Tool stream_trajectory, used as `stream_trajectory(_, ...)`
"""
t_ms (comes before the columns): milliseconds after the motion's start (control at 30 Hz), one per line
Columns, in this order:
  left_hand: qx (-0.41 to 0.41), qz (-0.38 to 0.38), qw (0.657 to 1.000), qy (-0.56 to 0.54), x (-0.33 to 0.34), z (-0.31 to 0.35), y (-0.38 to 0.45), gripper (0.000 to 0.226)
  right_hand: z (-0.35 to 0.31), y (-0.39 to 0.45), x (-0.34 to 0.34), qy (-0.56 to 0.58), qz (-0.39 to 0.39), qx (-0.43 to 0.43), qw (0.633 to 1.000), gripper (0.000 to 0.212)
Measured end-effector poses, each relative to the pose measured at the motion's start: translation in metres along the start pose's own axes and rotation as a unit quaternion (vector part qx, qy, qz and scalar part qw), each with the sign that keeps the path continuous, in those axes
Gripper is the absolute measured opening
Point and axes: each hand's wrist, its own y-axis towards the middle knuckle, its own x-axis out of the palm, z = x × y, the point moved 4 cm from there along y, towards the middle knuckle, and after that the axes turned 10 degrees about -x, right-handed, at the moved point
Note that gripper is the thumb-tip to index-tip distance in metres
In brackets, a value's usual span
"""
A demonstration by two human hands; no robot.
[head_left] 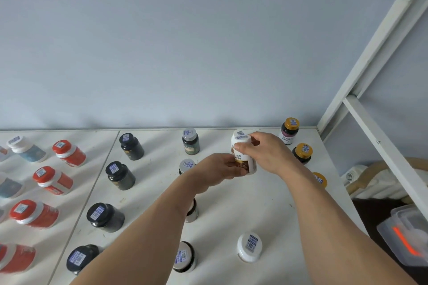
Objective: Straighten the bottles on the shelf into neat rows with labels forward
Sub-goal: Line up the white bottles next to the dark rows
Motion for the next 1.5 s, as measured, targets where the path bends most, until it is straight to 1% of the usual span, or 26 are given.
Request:
stream_trajectory(100, -0.001, -0.022, 1.0, 0.002, -0.001, 0.003, 0.0, 0.034, 0.0, 0.002, -0.002, 0.007, 0.006, 0.002, 1.0, 0.037)
stream_trajectory(167, 0.001, -0.026, 1.0, -0.002, -0.002, 0.005, 0.001, 0.032, -0.001, 0.002, -0.002, 0.013, 0.009, 0.0, 1.0, 0.034)
stream_trajectory(267, 0.007, -0.021, 1.0, -0.006, -0.004, 0.005, 0.004, 0.022, -0.001, 0.002, -0.002, 0.028, 0.016, 0.002, 0.999, 0.033)
stream_trajectory(333, 0.009, -0.002, 1.0, 0.01, -0.005, 0.008, 0.002, 0.016, 0.0, 0.001, -0.002, 0.034, 0.021, 0.003, 0.999, 0.033)
stream_trajectory(367, 0.011, 0.015, 0.999, 0.033, -0.005, 0.009, 0.0, 0.014, 0.002, 0.0, -0.001, 0.038, 0.023, 0.004, 0.999, 0.033)
stream_trajectory(400, 0.015, 0.041, 0.996, 0.082, -0.006, 0.011, 0.0, 0.015, 0.004, -0.002, 0.001, 0.041, 0.026, 0.004, 0.999, 0.033)
stream_trajectory(433, 0.022, 0.076, 0.985, 0.154, -0.007, 0.014, -0.001, 0.019, 0.008, -0.003, 0.003, 0.042, 0.028, 0.005, 0.999, 0.033)
stream_trajectory(467, 0.03, 0.109, 0.963, 0.245, -0.008, 0.016, 0.0, 0.03, 0.012, -0.005, 0.006, 0.043, 0.028, 0.008, 0.999, 0.033)
stream_trajectory(533, 0.036, 0.157, 0.9, 0.404, -0.008, 0.019, 0.001, 0.05, 0.023, -0.009, 0.015, 0.052, 0.021, 0.015, 0.998, 0.037)
stream_trajectory(567, 0.042, 0.173, 0.874, 0.452, -0.008, 0.02, 0.001, 0.053, 0.029, -0.011, 0.02, 0.058, 0.015, 0.019, 0.998, 0.038)
stream_trajectory(633, 0.044, 0.183, 0.844, 0.501, -0.007, 0.019, 0.004, 0.053, 0.04, -0.015, 0.03, 0.071, 0.001, 0.032, 0.997, 0.04)
stream_trajectory(733, 0.036, 0.188, 0.83, 0.524, -0.006, 0.014, 0.008, 0.054, 0.051, -0.019, 0.042, 0.088, -0.023, 0.039, 0.995, 0.043)
stream_trajectory(867, 0.026, 0.19, 0.829, 0.525, -0.007, 0.011, 0.011, 0.056, 0.057, -0.019, 0.048, 0.101, -0.039, 0.039, 0.993, 0.048)
stream_trajectory(967, 0.018, 0.2, 0.838, 0.508, -0.012, 0.01, 0.014, 0.058, 0.056, -0.016, 0.042, 0.116, -0.054, 0.039, 0.991, 0.063)
stream_trajectory(1000, 0.017, 0.204, 0.841, 0.501, -0.014, 0.011, 0.014, 0.058, 0.054, -0.012, 0.038, 0.123, -0.044, 0.037, 0.991, 0.066)
stream_trajectory(1067, 0.017, 0.213, 0.847, 0.486, -0.019, 0.012, 0.015, 0.057, 0.048, 0.0, 0.027, 0.124, 0.002, 0.028, 0.992, 0.064)
stream_trajectory(1133, 0.018, 0.218, 0.852, 0.475, -0.023, 0.016, 0.019, 0.054, 0.041, 0.017, 0.017, 0.099, 0.041, 0.026, 0.994, 0.064)
stream_trajectory(1167, 0.021, 0.221, 0.854, 0.47, -0.025, 0.018, 0.021, 0.052, 0.038, 0.025, 0.015, 0.081, 0.042, 0.026, 0.996, 0.065)
stream_trajectory(1300, 0.024, 0.221, 0.868, 0.443, -0.032, 0.025, 0.033, 0.05, 0.034, 0.055, 0.022, 0.029, -0.017, 0.054, 0.998, 0.072)
stream_trajectory(1367, 0.021, 0.217, 0.878, 0.426, -0.035, 0.028, 0.039, 0.048, 0.038, 0.064, 0.028, 0.023, -0.024, 0.064, 0.997, 0.065)
stream_trajectory(1433, 0.017, 0.213, 0.888, 0.406, -0.038, 0.03, 0.046, 0.052, 0.042, 0.07, 0.028, 0.019, -0.009, 0.058, 0.998, 0.048)
stream_trajectory(1500, 0.009, 0.199, 0.908, 0.368, -0.041, 0.029, 0.051, 0.059, 0.042, 0.071, 0.023, 0.018, 0.006, 0.047, 0.999, 0.037)
